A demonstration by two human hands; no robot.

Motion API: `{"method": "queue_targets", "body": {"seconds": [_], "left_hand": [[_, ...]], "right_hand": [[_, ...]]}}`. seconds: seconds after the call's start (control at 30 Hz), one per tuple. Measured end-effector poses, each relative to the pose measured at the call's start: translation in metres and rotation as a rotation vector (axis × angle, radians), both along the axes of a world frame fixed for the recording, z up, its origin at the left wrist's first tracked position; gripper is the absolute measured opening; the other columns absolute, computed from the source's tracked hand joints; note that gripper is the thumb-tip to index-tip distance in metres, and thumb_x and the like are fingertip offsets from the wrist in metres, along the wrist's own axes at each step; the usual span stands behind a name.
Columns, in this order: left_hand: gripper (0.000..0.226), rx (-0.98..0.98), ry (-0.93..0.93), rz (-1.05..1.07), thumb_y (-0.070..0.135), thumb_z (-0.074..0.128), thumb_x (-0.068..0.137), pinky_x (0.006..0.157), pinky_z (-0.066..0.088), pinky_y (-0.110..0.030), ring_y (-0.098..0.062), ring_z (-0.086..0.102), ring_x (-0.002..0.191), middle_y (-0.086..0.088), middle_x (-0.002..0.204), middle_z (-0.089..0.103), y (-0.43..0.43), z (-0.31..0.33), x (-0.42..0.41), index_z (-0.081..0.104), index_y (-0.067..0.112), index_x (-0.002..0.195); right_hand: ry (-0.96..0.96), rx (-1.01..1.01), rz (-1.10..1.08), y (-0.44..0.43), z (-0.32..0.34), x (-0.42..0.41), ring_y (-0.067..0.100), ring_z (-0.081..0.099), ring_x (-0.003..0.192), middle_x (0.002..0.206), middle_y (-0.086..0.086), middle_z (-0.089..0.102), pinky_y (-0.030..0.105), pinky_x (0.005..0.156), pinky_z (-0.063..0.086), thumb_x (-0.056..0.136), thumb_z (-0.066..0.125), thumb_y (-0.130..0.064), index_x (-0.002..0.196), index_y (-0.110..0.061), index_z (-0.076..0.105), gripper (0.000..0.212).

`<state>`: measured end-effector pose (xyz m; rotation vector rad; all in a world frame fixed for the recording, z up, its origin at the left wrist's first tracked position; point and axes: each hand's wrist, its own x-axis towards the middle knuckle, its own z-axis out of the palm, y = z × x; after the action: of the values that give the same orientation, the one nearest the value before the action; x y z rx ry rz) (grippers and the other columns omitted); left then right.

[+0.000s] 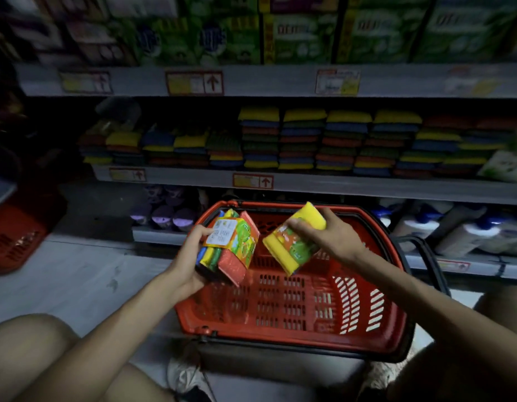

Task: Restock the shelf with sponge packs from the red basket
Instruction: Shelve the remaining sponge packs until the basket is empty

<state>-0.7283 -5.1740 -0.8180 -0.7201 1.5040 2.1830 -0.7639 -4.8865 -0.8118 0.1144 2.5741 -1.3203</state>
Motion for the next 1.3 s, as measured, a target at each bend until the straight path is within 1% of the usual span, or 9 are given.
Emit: {"method": "queue_targets", "body": {"seconds": [0.2,0.33,0.43,0.63,0.77,0.93,1.1,1.2,1.3], "left_hand": [[0.051,0.062,0.017,0.037,0.040,0.060,0.086,0.096,0.051,-0.042,-0.032,0.069,0.102,-0.021,0.124,0.071,-0.003,0.059,0.008,0.072,0.007,0.123],[0.047,0.088,0.062,0.033,0.042,0.056,0.092,0.099,0.049,-0.044,-0.033,0.069,0.103,-0.020,0.120,0.073,-0.003,0.082,0.006,0.075,0.007,0.118],[0.048,0.091,0.066,0.066,0.043,0.054,0.094,0.106,0.046,-0.047,-0.034,0.067,0.111,-0.020,0.122,0.072,-0.007,0.080,0.000,0.073,0.009,0.123],[0.051,0.170,0.015,0.153,0.044,0.055,0.091,0.103,0.046,-0.048,-0.034,0.066,0.111,-0.020,0.125,0.071,-0.007,0.057,-0.017,0.072,0.011,0.125],[0.045,0.178,0.011,0.158,0.046,0.059,0.088,0.100,0.048,-0.050,-0.033,0.069,0.102,-0.020,0.116,0.074,-0.016,0.055,-0.028,0.078,0.012,0.111],[0.050,0.210,0.032,0.164,0.052,0.060,0.090,0.091,0.053,-0.048,-0.034,0.070,0.101,-0.019,0.116,0.075,-0.028,0.062,-0.034,0.078,0.013,0.115],[0.062,0.199,0.126,0.089,0.065,0.062,0.086,0.099,0.045,-0.053,-0.035,0.069,0.103,-0.020,0.123,0.072,-0.032,0.075,-0.029,0.073,0.019,0.126],[0.061,0.216,0.141,0.081,0.064,0.065,0.084,0.102,0.047,-0.054,-0.035,0.072,0.102,-0.019,0.123,0.072,-0.036,0.077,-0.020,0.074,0.019,0.124],[0.061,0.194,0.124,0.066,0.064,0.063,0.085,0.107,0.044,-0.055,-0.035,0.070,0.109,-0.018,0.123,0.073,-0.042,0.079,-0.010,0.074,0.019,0.124]], "right_hand": [[-0.072,-0.430,-0.024,0.004,0.066,0.012,0.017,0.074,0.099,0.115,0.000,0.073,0.042,0.094,0.059,0.079,0.073,-0.062,0.126,-0.026,0.055,0.062],[0.131,-0.519,-0.003,-0.001,0.080,0.019,0.011,0.072,0.100,0.122,-0.001,0.066,0.031,0.083,0.060,0.072,0.085,-0.044,0.127,-0.027,0.046,0.069],[0.385,-0.351,0.169,-0.006,0.063,0.021,0.005,0.067,0.110,0.126,-0.011,0.058,0.021,0.089,0.056,0.071,0.091,-0.027,0.133,-0.024,0.035,0.084],[0.696,0.046,0.289,-0.021,0.038,0.003,0.013,0.064,0.113,0.131,-0.003,0.055,0.034,0.088,0.058,0.069,0.081,-0.056,0.137,-0.027,0.033,0.088],[0.965,0.232,0.400,-0.025,0.039,-0.008,0.021,0.050,0.129,0.139,0.007,0.045,0.034,0.106,0.047,0.091,0.056,-0.065,0.140,-0.012,0.038,0.074],[0.866,0.301,0.325,-0.044,0.050,-0.005,0.030,0.032,0.145,0.150,0.012,0.031,0.040,0.109,0.040,0.080,0.067,-0.061,0.142,-0.022,0.042,0.078],[0.604,0.028,0.180,-0.065,0.064,0.007,0.023,0.019,0.153,0.161,-0.002,0.014,0.049,0.112,0.045,0.065,0.075,-0.072,0.137,-0.065,0.030,0.085],[0.517,-0.100,0.176,-0.072,0.070,0.023,0.010,0.035,0.144,0.154,-0.007,0.024,0.034,0.110,0.049,0.060,0.083,-0.067,0.131,-0.069,0.028,0.090],[0.378,-0.388,0.096,-0.085,0.073,0.042,0.013,0.054,0.128,0.141,-0.004,0.044,0.039,0.102,0.054,0.074,0.077,-0.066,0.133,-0.051,0.044,0.069]]}}
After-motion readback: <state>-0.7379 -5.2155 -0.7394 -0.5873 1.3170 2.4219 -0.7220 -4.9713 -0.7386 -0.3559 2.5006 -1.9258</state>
